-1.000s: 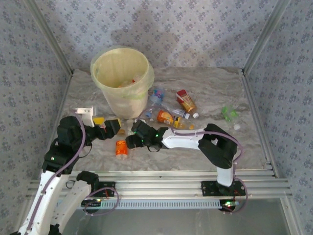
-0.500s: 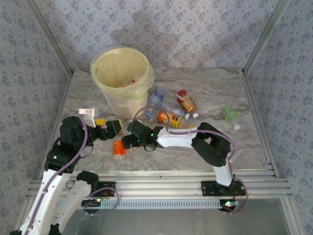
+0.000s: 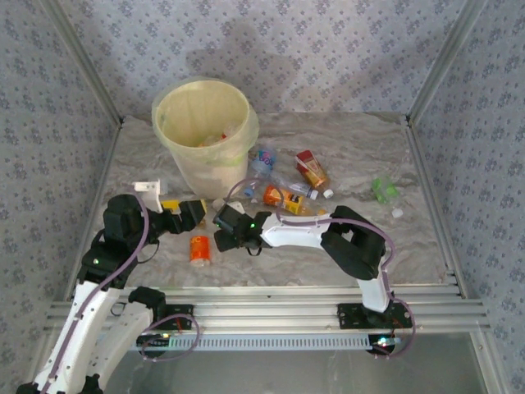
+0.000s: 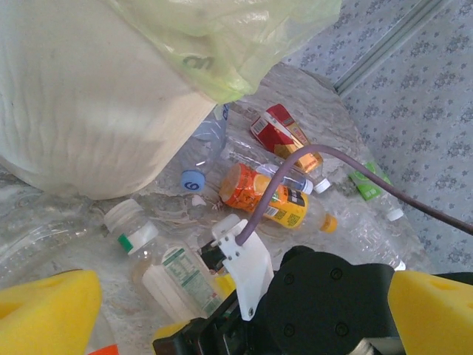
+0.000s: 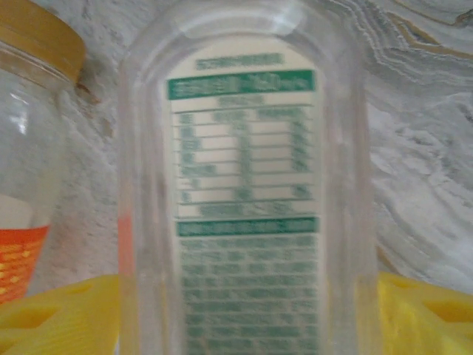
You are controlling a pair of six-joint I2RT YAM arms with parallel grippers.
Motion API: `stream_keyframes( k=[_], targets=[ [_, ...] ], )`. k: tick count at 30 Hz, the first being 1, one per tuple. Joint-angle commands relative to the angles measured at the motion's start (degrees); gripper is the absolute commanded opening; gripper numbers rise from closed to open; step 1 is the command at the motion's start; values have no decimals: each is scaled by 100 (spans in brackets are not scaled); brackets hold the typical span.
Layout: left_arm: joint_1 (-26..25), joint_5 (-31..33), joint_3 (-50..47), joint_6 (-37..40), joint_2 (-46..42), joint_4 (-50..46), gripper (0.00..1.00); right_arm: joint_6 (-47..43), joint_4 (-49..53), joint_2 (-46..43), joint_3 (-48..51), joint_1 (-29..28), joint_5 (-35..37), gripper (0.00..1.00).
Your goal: Put the plastic bottles in the bin
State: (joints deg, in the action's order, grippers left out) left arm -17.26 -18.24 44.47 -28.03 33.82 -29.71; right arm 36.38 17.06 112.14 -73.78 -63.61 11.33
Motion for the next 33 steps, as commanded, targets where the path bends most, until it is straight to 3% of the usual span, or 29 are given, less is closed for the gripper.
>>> stream_keyframes(
  k=[1, 10, 17, 20, 28, 33],
  targets=[
    [-6, -127, -19, -94, 19, 240, 100, -642, 499, -79, -267, -132, 409, 83],
    [-12, -145, -17, -137, 19, 230, 100, -1584, 1001, 51, -674, -164, 485, 83],
    [-19, -171, -37, -194, 41, 313, 100, -1661, 1015, 87, -671, -160, 339, 81],
    [-32, -221, -26, -194, 78, 352, 100, -1637, 962, 66, -602, -160, 317, 75],
    [-58, -380, -56, -405, 98, 574, 100, -1367, 323, -753, 373, 79, 66, 60],
    [-183, -512, -296, -870, 206, 1011, 100, -1251, 4, -1661, 1297, 316, -83, 60]
  ],
)
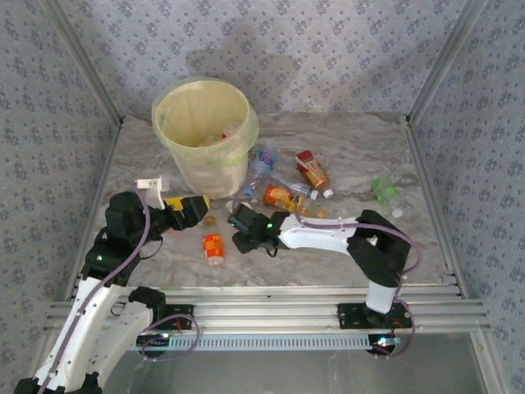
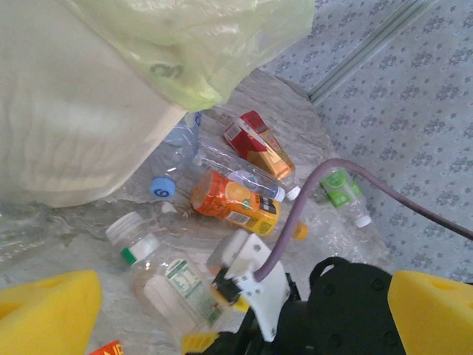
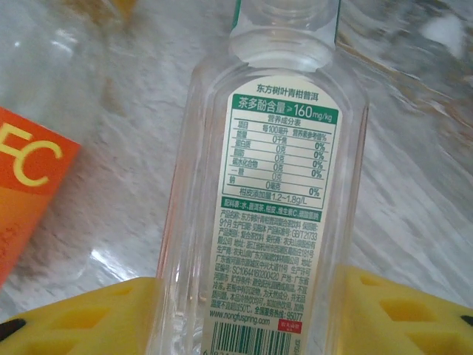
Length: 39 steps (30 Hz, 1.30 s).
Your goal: Put the plastic bottles in the bin
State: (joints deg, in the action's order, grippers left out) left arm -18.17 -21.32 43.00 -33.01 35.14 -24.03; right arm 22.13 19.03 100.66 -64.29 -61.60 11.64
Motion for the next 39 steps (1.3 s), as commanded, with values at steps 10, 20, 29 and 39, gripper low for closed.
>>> stream_keyframes(
  k=[10, 20, 29, 39],
  targets=[
    [-1102, -241, -766, -1902, 850, 2048, 100, 114, -169, -2425, 1212, 416, -183, 59],
    [-1877, -153, -322, -2969, 2097, 3017, 100, -86, -358, -3509, 1363, 619, -706, 58],
    [-2143, -231, -155, -3358, 2828, 3748, 100, -158, -680, -3983, 1576, 640, -1129, 58],
    [-2295, -197, -47, -3318, 2894, 3722, 86, -174, -768, -4048, 1621, 624, -1201, 58]
  ],
)
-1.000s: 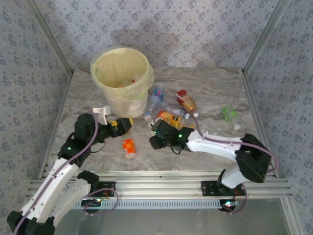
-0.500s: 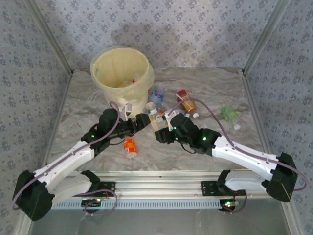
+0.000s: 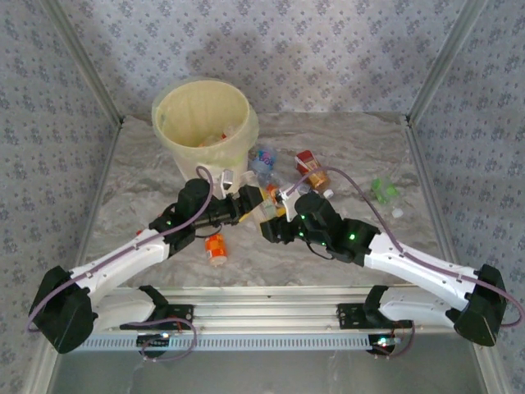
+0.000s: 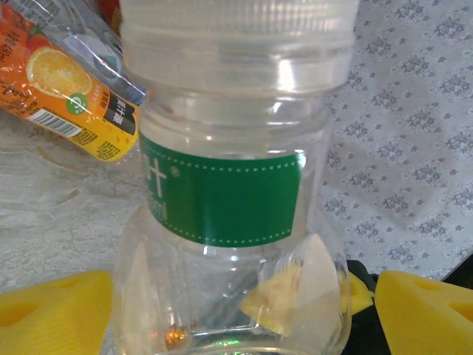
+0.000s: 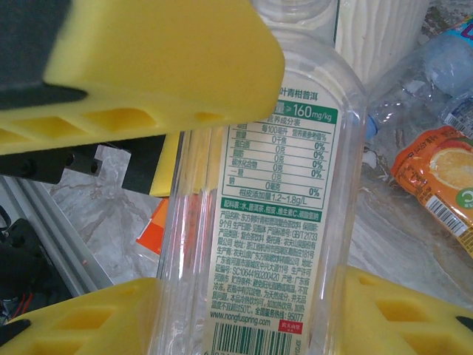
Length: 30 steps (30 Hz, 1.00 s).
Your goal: Put the plastic bottles in the bin
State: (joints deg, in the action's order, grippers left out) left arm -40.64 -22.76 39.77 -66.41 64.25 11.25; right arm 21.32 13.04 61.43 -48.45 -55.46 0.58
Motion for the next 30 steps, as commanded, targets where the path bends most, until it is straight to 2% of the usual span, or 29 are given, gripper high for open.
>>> stream_keyframes(
  k=[1, 7, 11, 13, 17, 20, 25, 30],
  targets=[
    [-49, -48, 277, 25, -26, 193, 83, -93, -170, -123, 28, 17, -98, 58],
    [-57, 15, 320, 102, -88, 150, 67, -129, -177, -138, 24, 7, -132, 59],
    [-53, 29, 367, 128, -123, 118, 60, -144, -162, -164, -9, 1, -148, 62],
    [-52, 35, 423, 176, -132, 22, 59, -161, -131, -197, -16, 1, -155, 67],
    [-44, 91, 714, 413, -162, -340, 59, -249, 23, -377, -29, 18, -199, 84],
    [-42, 123, 1131, 761, -143, -802, 58, -427, 292, -672, -44, 52, -225, 91],
    [-1, 194, 2062, 1625, -25, -1818, 59, -480, 726, -1376, -56, 187, -269, 95],
    [209, 364, 3442, 2759, 333, -3057, 58, -405, 1087, -1847, -86, 351, -99, 95]
  ],
)
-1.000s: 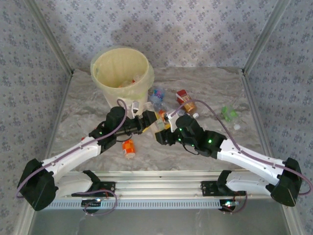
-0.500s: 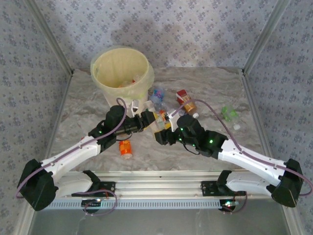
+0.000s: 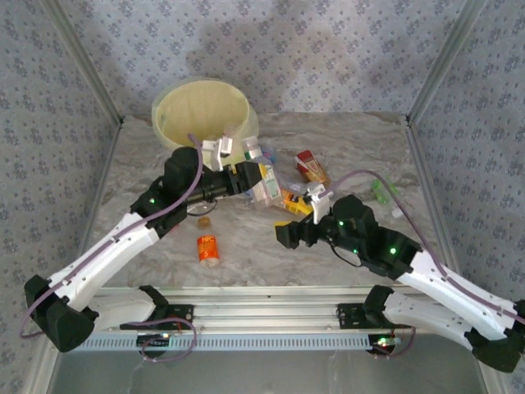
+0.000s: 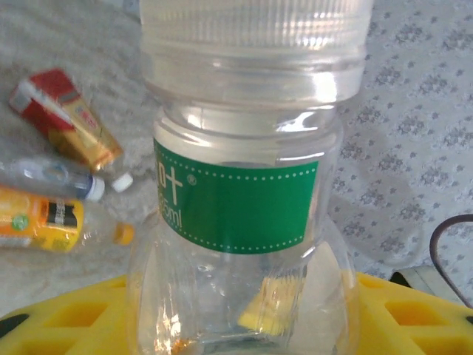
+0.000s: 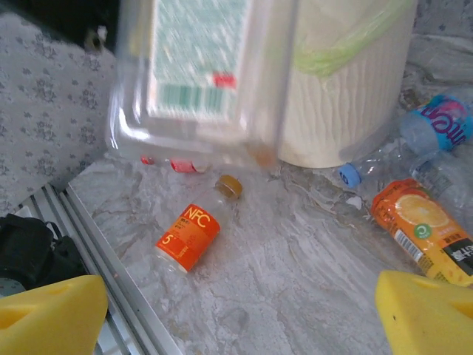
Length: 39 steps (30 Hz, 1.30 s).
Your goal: Put the plastic bottles in the bin
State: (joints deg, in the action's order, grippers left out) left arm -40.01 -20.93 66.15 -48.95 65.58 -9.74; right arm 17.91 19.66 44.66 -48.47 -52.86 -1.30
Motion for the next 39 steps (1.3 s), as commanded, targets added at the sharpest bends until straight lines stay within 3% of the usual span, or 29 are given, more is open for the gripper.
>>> stream_keyframes(
  k=[1, 6, 12, 20, 27, 39],
  targets=[
    [211, 213, 1067, 1192, 283, -1155, 59, -44, 454, -201, -108, 122, 153, 95],
    [792, 505, 2383, 2056, 875, -2169, 59, 86, 585, -131, -189, 265, 505, 95],
    [1691, 573, 3502, 2525, 1558, -2662, 60, 199, 888, 117, -330, 343, 1032, 95],
    [2462, 631, 4519, 2964, 2373, -3131, 61, 203, 1003, 366, -372, 438, 1067, 95],
    [2844, 666, 4317, 3043, 2798, -3137, 64, 239, 946, 637, -322, 567, 1065, 95],
    [2907, 700, 3701, 2957, 3144, -2946, 69, 182, 918, 1169, -396, 708, 966, 95]
  ],
)
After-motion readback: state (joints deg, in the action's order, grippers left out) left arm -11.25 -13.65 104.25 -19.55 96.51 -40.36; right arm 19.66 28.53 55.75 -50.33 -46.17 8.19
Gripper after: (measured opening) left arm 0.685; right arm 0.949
